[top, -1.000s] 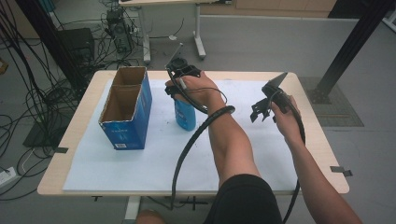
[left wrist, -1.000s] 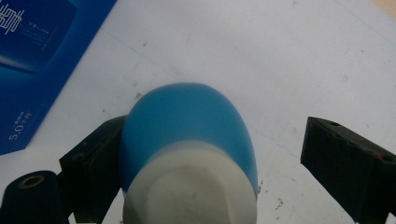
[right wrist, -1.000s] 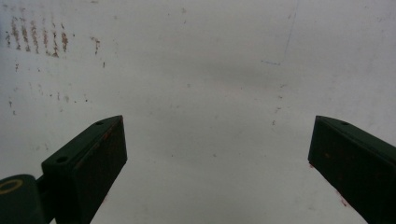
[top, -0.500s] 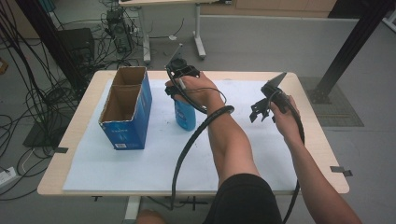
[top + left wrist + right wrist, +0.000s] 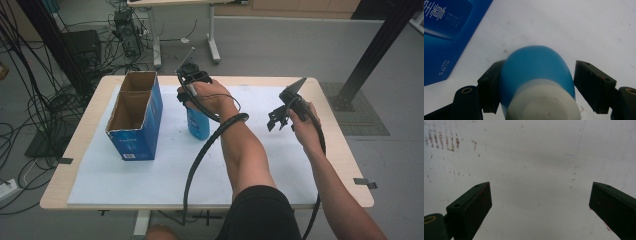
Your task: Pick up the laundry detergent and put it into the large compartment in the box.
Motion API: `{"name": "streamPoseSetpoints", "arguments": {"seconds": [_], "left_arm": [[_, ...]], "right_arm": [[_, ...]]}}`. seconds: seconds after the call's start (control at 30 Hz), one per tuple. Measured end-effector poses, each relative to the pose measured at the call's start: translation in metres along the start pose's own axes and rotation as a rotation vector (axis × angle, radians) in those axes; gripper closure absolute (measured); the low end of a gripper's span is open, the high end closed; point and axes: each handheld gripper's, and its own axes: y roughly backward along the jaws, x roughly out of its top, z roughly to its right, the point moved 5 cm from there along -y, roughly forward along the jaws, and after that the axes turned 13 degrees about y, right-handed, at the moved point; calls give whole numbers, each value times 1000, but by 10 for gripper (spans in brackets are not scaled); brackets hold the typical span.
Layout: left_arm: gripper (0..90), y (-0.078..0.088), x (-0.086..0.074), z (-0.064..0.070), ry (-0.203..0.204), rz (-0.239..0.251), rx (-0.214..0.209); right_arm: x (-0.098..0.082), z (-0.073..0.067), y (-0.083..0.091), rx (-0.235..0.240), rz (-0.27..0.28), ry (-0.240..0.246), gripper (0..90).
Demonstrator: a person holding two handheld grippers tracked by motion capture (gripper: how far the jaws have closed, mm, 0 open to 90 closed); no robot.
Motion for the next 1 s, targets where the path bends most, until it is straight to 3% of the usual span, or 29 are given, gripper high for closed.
{"name": "streamPoseSetpoints", "arguments": {"seconds": [0.23,1.0], "left_arm": [[342,-1,-1,1,-9,2,18],[356,-1,-4,-2,-8,-2,17]], "right_arm": [[0,-1,-1,-2,-2,-2,45],[-1,2,-2,-4,4,-6,45]]}}
